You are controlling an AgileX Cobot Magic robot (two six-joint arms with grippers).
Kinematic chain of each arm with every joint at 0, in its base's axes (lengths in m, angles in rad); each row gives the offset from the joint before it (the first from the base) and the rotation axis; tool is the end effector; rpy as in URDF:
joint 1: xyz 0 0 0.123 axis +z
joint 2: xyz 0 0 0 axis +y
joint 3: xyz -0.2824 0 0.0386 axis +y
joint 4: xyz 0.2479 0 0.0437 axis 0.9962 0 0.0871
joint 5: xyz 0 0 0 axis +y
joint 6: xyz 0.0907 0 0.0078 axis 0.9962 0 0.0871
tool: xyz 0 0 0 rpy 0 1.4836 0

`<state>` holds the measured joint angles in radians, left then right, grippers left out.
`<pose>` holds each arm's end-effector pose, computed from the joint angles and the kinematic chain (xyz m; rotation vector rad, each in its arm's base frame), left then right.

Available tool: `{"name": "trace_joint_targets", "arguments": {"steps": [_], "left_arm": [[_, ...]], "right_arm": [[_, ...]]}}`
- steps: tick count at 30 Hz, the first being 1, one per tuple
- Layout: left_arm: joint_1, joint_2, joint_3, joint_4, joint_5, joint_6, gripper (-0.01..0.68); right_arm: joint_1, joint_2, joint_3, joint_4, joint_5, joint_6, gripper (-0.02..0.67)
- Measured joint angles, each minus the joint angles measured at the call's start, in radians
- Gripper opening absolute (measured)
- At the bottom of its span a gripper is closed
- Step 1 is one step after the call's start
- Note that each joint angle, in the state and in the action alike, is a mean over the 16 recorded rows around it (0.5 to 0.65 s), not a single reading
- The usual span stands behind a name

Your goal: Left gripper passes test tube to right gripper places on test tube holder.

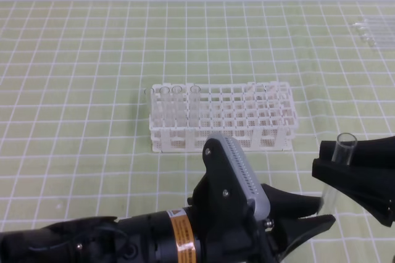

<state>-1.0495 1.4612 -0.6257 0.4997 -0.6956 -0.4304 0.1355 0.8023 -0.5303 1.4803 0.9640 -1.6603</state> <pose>0.1213 -0.2673 0.2432 1.0849 1.4355 -1.0580 0.1204 0.0917 0.3122 -0.9563 1.5519 0.8153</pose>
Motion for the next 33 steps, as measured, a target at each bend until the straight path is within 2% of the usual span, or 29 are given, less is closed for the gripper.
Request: {"name": "trace_joint_targets", "arguments": {"steps": [11, 15, 17, 23, 28, 33], "left_arm": [[0.000, -0.017, 0.000, 0.004, 0.047, -0.010, 0.363], [0.000, -0.050, 0.000, 0.004, 0.113, -0.010, 0.409], [0.000, -0.081, 0.000, 0.005, 0.172, -0.010, 0.408], [0.000, -0.228, 0.000, 0.004, 0.424, -0.022, 0.336], [0.000, -0.409, 0.014, -0.014, 0.694, -0.036, 0.211], [0.000, -0.608, 0.070, -0.068, 0.887, -0.049, 0.084]], "right_arm": [[0.000, 0.000, 0.001, -0.001, 0.000, 0.000, 0.099], [0.000, 0.000, 0.002, -0.002, -0.009, 0.000, 0.099], [0.000, 0.000, 0.002, -0.002, -0.017, 0.000, 0.099], [0.000, 0.000, 0.002, -0.002, -0.051, -0.001, 0.099], [0.000, 0.000, 0.002, -0.002, -0.075, -0.002, 0.099], [0.000, 0.000, 0.002, -0.002, -0.089, -0.002, 0.099]]}}
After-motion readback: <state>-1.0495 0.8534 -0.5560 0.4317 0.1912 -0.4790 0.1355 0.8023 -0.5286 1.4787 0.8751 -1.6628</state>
